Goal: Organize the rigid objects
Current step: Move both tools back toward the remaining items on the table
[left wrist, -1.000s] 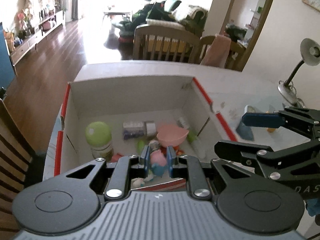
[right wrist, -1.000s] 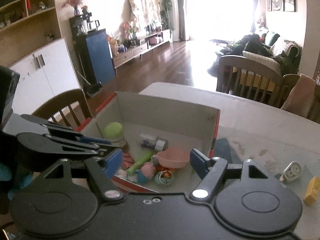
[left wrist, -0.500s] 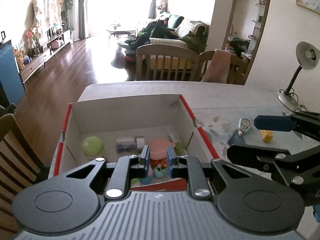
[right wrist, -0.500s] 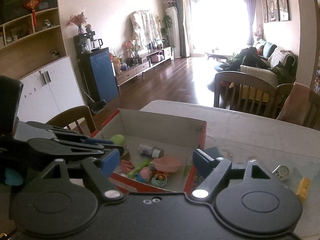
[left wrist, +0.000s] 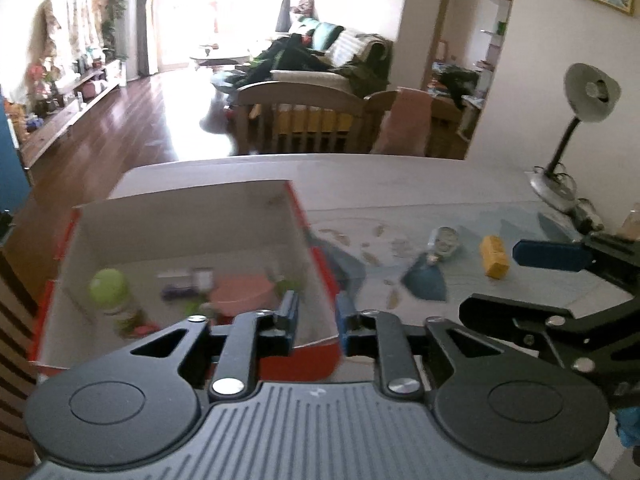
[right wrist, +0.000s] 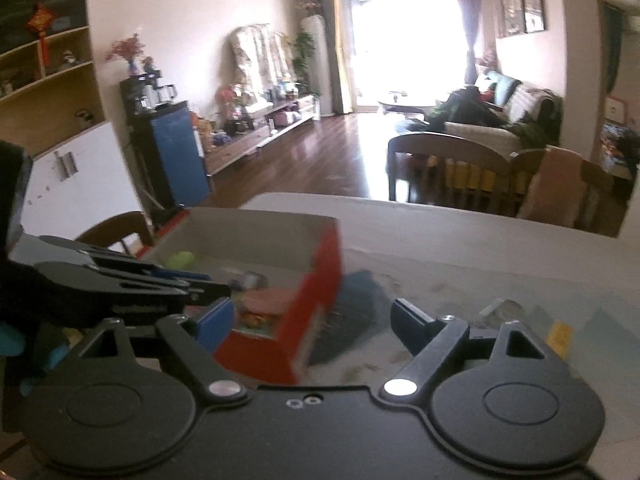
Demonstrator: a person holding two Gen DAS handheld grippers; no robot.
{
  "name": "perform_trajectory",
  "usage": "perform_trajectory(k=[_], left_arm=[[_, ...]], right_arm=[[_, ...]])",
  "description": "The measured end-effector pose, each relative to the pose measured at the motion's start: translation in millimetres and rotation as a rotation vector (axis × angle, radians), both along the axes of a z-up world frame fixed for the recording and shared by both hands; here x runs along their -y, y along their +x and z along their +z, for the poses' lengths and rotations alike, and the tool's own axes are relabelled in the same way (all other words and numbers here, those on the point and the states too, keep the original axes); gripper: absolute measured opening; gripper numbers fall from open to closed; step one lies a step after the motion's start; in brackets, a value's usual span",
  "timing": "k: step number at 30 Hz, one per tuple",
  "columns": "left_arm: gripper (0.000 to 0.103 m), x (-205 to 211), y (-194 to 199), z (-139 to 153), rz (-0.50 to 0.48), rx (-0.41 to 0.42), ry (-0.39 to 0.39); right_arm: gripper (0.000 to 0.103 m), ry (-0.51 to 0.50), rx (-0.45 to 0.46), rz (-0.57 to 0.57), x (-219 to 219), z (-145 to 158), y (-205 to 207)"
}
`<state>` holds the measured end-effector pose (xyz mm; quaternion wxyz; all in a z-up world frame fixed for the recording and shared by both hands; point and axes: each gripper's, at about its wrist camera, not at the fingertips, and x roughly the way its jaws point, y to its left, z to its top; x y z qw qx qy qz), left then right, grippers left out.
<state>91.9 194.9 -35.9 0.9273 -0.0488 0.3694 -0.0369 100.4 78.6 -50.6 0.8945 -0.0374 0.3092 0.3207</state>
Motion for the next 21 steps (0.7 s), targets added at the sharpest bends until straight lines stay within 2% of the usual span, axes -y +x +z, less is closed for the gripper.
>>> perform_trajectory(k=[2, 3, 4, 9, 15, 16, 17, 18, 21], left_arm=[[0.044, 15, 5, -3, -0.020, -0.001, -0.014], [0.058, 23, 8, -5, -0.031, 0.002, -0.017], [0.061, 31, 11, -6, -0.040, 0.006, -0.016], [0.064, 72, 30, -14, -0.073, 0.000, -0.002], [0.066, 113, 63, -26, -0.095, -0.012, -0.026], [0.068, 119, 69, -28, -0.097, -0.013, -0.030], [0.076, 124, 75, -30, -0.101, -0.015, -0.035], [0.079, 129, 83, -34, -0.102, -0.019, -0.037], [0.080, 144, 101, -45, -0.105, -0.023, -0.031]], right_arm=[[0.085, -0.008, -0.007, -0.030, 18, -3, 5], [0.085, -0.011, -0.012, -0.042, 25, -5, 8], [0.085, -0.015, -0.017, -0.058, 34, -7, 11], [0.088, -0.045, -0.025, -0.122, 73, -16, 27], [0.091, -0.073, -0.025, -0.190, 109, -27, 52], [0.092, -0.078, -0.024, -0.200, 114, -28, 57], [0.093, -0.083, -0.023, -0.207, 120, -30, 61], [0.093, -0.087, -0.023, -0.212, 124, -32, 66], [0.093, -0.096, -0.029, -0.222, 136, -37, 81]])
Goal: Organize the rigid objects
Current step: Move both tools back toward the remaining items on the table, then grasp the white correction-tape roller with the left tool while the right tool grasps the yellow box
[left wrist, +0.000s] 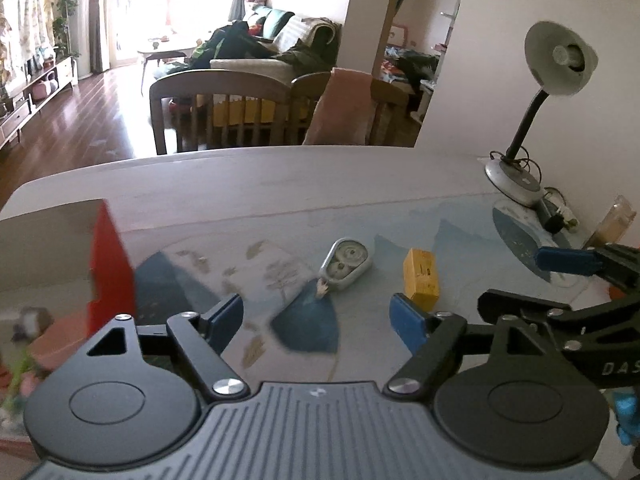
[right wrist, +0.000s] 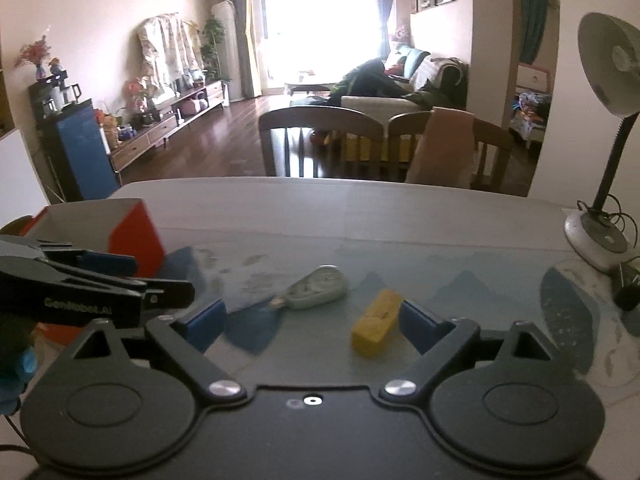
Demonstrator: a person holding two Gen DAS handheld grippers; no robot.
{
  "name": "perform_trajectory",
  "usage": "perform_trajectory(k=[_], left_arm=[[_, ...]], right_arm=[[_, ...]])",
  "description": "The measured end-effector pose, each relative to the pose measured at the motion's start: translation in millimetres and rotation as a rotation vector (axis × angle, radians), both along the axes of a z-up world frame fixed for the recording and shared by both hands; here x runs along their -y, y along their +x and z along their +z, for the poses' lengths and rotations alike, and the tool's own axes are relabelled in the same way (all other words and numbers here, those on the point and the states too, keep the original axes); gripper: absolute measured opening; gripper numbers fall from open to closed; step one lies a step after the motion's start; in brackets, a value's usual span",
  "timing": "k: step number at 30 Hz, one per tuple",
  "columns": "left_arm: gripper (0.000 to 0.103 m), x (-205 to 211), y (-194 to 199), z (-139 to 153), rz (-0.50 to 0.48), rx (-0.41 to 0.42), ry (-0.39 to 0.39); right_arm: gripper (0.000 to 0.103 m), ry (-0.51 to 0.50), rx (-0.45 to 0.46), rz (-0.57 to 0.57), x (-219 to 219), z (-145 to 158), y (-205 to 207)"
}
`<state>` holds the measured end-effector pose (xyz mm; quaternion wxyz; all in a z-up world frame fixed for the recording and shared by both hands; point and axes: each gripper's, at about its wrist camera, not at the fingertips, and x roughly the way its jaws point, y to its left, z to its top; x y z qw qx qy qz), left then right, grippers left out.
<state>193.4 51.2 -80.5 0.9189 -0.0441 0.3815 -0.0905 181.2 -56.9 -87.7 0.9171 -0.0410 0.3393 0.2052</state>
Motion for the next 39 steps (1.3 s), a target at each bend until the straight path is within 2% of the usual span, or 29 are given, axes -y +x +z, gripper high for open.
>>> perform_trajectory(k=[3, 7, 14, 19, 24, 30, 39], left_arm=[[0.081, 13, 20, -13, -0.005, -0.019, 0.019], [0.083, 23, 39, -29, -0.019, -0.027, 0.007], [0.102, 43, 69, -57, -0.026, -0.018, 0.068], [0.102, 47, 92, -79, 0.000, -0.044, 0.096], [0.102, 49, 107, -98, -0.032, -0.045, 0.104], [0.102, 56, 113, -113, -0.057, -0.015, 0.139], [0.102, 75, 120, -131, -0.084, -0.014, 0.184]], right_arm=[[0.093, -0.005, -0.011, -0.004, 6, -6, 15], [0.093, -0.011, -0.027, -0.020, 13, -17, 34], [0.093, -0.010, -0.087, -0.083, 18, -42, 68], [0.092, -0.011, -0.140, -0.124, 17, -60, 92], [0.090, -0.005, -0.200, -0.161, 16, -77, 113], [0.081, 0.014, -0.279, -0.186, 18, -93, 131], [0.067, -0.021, -0.319, -0.199, 23, -106, 130]])
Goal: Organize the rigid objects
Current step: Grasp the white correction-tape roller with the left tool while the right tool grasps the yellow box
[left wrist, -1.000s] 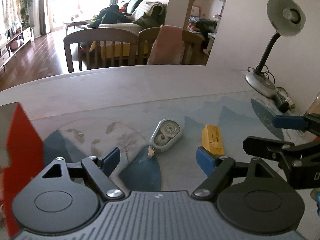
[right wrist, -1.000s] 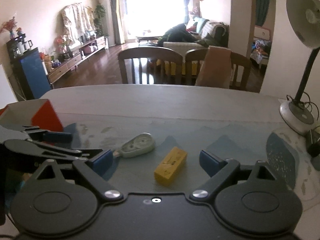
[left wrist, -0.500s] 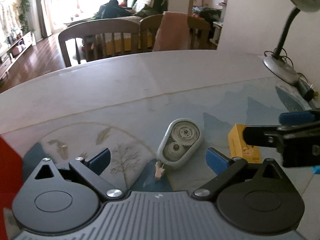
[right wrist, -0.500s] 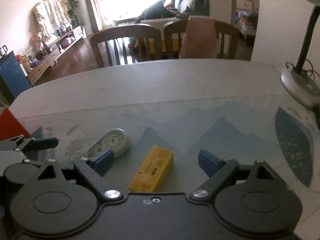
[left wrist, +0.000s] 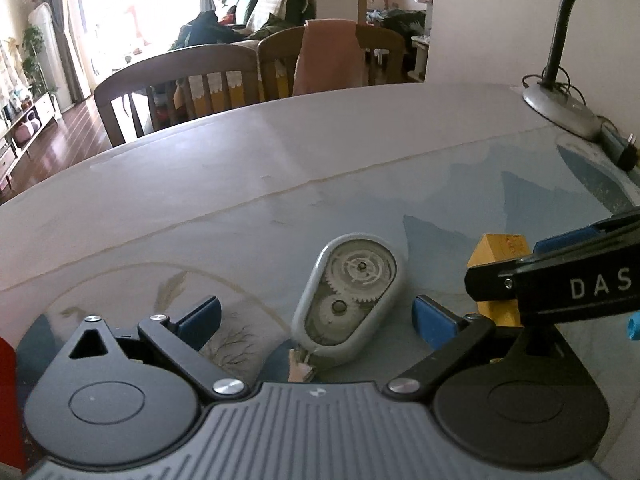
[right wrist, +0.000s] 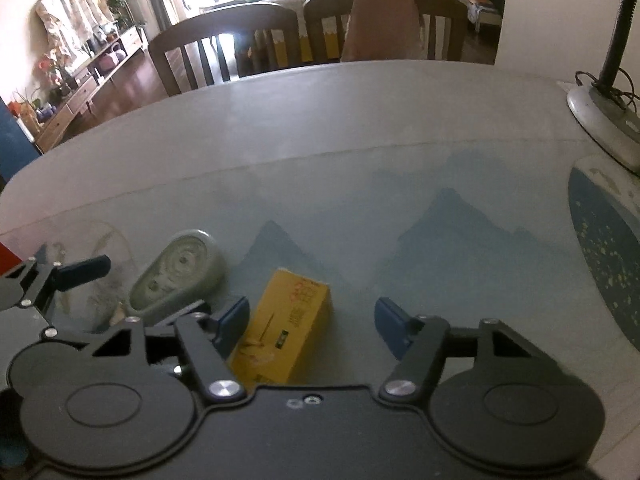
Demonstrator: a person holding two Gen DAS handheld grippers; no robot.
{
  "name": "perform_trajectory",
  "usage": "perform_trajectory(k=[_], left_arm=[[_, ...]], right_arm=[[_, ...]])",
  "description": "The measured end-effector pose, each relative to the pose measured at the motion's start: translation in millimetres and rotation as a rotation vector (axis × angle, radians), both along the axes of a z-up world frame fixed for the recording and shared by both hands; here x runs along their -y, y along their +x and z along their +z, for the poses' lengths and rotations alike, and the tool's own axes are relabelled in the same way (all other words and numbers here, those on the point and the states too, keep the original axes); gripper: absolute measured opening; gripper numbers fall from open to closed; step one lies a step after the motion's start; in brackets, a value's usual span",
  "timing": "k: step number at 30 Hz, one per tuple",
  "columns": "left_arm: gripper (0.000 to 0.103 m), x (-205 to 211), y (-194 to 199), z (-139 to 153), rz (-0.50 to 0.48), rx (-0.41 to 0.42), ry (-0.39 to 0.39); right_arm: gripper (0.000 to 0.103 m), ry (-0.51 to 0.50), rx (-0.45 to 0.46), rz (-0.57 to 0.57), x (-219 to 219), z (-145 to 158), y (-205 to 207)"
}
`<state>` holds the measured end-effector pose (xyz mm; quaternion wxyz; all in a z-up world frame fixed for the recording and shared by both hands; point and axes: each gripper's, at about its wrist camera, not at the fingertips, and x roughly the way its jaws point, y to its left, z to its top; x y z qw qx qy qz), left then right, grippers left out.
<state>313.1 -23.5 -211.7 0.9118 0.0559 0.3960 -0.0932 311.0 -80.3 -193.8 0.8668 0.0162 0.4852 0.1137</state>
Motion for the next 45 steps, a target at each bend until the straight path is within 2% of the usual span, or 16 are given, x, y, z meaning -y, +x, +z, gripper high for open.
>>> perform_trajectory(k=[6, 12, 16, 18, 20, 22, 23, 31, 45], left_arm=[[0.102, 8, 4, -2, -0.021, 0.025, 0.001], [0.103, 14, 9, -2, -0.039, 0.032, -0.018], [0.102, 14, 10, 0, -0.034, 0.019, -0.024], [0.098, 14, 11, 1, -0.029, 0.015, -0.022], [0.088, 15, 10, 4, -0.022, 0.014, -0.021], [0.062, 17, 10, 7, -0.024, 0.019, -0.021], [0.056, 18, 10, 9, -0.032, 0.019, -0.019], [0.055, 17, 2, 18, -0.018, -0.020, -0.020], [0.054, -5, -46, 57, 0.017, -0.034, -0.103]], right_arm=[[0.063, -0.007, 0.020, -0.030, 14, 1, -7], [0.052, 0.020, 0.039, -0.043, 25, 1, -12], [0.041, 0.020, 0.052, -0.043, 28, 1, -15], [0.037, 0.021, 0.058, -0.042, 30, 1, -18], [0.033, 0.026, 0.056, -0.042, 32, 2, -19], [0.031, 0.022, 0.055, -0.042, 31, 3, -20], [0.031, 0.022, 0.052, -0.044, 30, 3, -19], [0.029, 0.033, 0.035, -0.040, 24, 10, -32], [0.029, 0.067, 0.064, 0.036, 3, 45, -78]])
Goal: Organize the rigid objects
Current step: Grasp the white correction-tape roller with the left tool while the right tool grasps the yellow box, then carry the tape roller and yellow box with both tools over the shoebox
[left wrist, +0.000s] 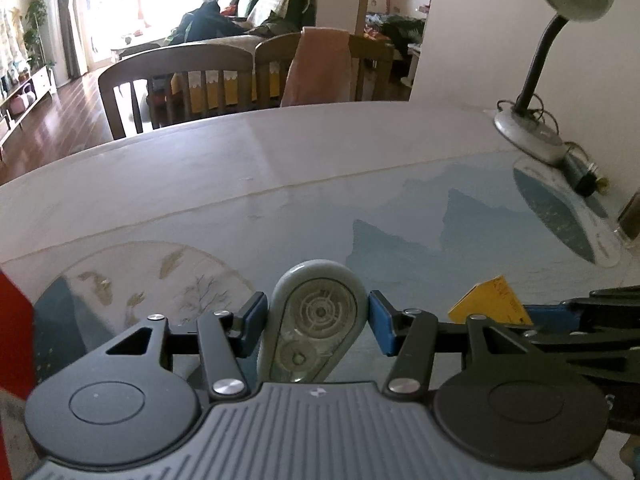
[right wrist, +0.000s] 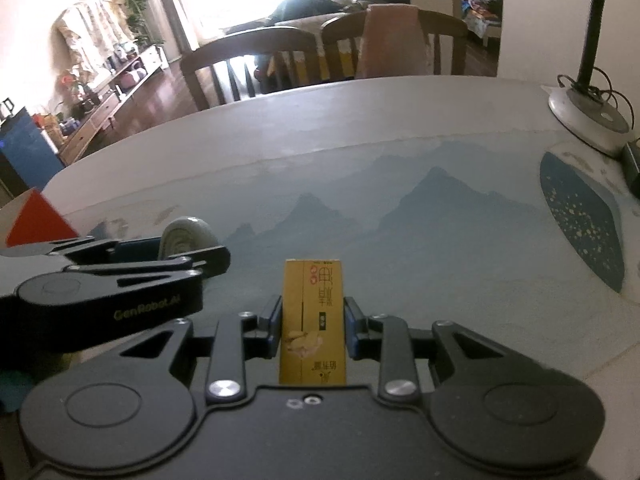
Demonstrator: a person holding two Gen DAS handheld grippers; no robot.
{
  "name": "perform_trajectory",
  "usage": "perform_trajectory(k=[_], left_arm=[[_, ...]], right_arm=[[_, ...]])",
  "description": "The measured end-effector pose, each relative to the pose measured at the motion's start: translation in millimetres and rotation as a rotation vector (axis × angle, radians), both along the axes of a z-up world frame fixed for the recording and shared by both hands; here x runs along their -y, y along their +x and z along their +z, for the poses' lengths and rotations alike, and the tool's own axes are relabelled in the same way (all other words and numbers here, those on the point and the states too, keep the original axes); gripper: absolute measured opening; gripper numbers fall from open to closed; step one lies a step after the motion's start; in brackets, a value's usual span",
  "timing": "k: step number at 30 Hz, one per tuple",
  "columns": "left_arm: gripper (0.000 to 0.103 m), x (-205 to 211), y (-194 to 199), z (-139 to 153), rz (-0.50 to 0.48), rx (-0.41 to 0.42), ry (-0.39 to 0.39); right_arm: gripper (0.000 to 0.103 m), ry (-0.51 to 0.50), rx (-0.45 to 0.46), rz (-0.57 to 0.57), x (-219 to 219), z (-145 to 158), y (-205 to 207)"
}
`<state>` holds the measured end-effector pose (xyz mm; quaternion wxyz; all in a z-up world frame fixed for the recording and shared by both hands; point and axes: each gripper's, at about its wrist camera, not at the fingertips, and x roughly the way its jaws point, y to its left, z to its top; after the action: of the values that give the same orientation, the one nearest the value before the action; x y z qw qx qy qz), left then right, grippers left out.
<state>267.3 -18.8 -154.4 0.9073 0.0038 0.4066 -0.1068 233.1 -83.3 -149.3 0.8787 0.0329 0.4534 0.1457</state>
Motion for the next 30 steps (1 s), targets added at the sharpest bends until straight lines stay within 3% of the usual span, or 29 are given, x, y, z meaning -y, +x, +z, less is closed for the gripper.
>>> perform_trajectory(k=[8, 15, 30], left_arm=[[0.054, -21, -30, 27, 0.034, 0.009, -0.061], [0.054, -45, -56, 56, 0.061, 0.011, -0.066], [0.054, -127, -100, 100, 0.134, 0.040, -0.115]], right_arm=[[0.029, 0.016, 0.032, 0.048, -13, 26, -20], [0.029, 0.021, 0.059, 0.087, -33, 49, -30], [0.029, 0.061, 0.127, 0.195, -115, 85, -56]])
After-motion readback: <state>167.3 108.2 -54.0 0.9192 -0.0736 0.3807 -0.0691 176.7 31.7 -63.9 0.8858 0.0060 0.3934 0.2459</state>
